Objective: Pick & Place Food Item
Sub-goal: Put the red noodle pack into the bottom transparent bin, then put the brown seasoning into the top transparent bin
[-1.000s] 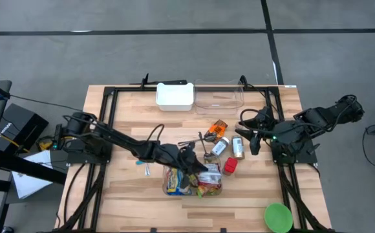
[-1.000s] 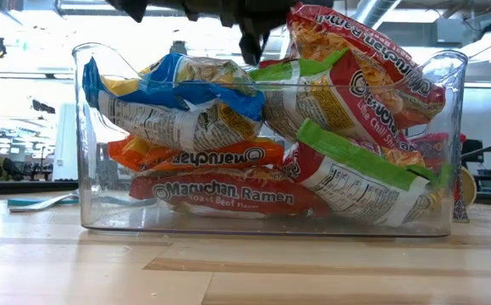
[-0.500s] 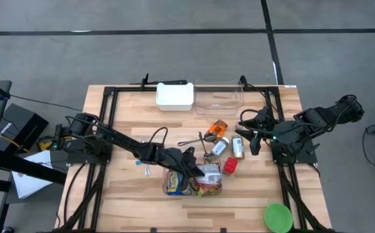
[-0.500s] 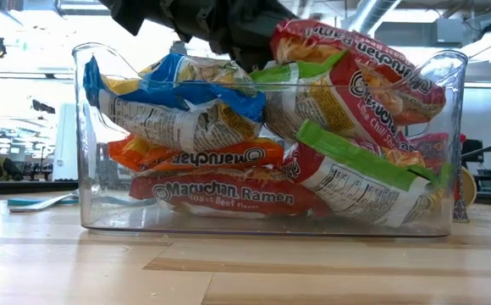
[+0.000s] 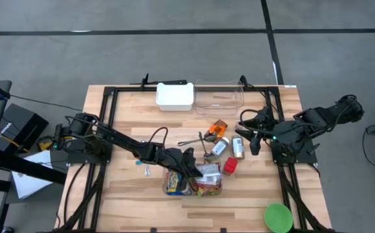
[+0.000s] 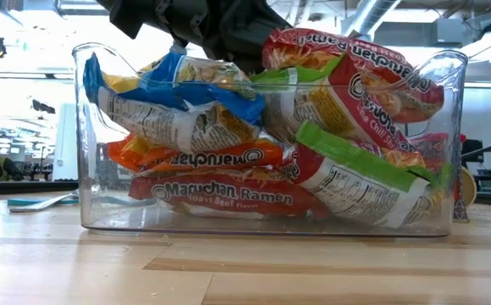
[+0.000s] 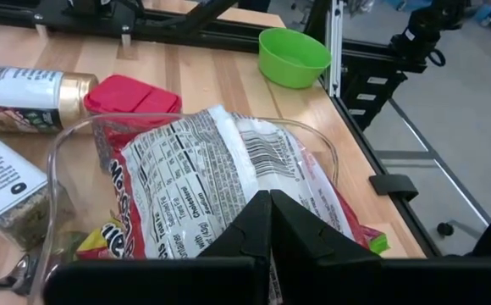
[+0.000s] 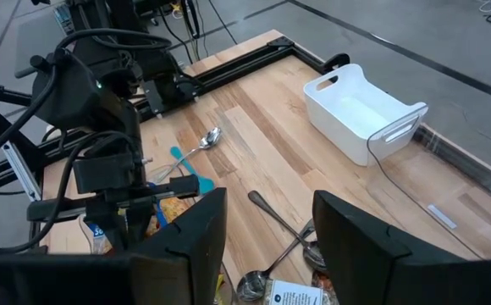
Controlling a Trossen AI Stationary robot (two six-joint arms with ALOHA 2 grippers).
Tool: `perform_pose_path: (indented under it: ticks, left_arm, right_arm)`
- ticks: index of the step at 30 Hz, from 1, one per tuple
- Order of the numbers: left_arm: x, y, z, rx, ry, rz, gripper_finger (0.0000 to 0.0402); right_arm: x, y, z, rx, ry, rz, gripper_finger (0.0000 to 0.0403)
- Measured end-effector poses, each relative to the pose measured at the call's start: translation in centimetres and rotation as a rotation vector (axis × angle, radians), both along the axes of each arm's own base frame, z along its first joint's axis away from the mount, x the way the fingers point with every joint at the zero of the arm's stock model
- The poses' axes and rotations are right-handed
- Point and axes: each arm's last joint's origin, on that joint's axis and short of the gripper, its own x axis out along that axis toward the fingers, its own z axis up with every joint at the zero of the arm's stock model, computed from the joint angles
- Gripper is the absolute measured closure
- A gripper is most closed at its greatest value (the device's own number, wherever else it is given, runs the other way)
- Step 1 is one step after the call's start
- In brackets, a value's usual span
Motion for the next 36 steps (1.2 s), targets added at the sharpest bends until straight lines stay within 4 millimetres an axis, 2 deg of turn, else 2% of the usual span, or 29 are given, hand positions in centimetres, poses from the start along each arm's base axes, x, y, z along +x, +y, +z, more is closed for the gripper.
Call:
perform_pose_path:
  ticks: [9, 18, 22, 27, 32, 36]
  left_arm:
    - [-0.1, 0.2, -0.1, -0.007, -0.005, 0.007, 0.04]
    - [-0.7, 0.4, 1.9, -0.029, -0.064, -0.009, 0.0398]
    - [-1.3, 0.7, 4.0, -0.038, -0.126, 0.0, 0.038]
    - [-2.6, 2.2, 7.5, 0.004, -0.225, 0.063, 0.0345]
    - [-5.2, 4.8, 10.9, 0.122, -0.24, 0.147, 0.0316]
    - [-7.8, 7.2, 12.5, 0.174, -0.17, 0.236, 0.0301]
  right_arm:
    - [0.0, 0.0, 0.0, 0.0, 0.0, 0.0, 0.0232]
    - [0.0, 0.0, 0.0, 0.001, -0.001, 0.0, 0.0232]
    - [0.0, 0.0, 0.0, 0.001, -0.001, 0.0, 0.0232]
    - [0.0, 0.0, 0.0, 0.001, -0.001, 0.0, 0.0232]
    - [0.0, 0.0, 0.0, 0.001, -0.002, 0.0, 0.0232]
    - [0.0, 0.0, 0.0, 0.001, -0.002, 0.0, 0.0232]
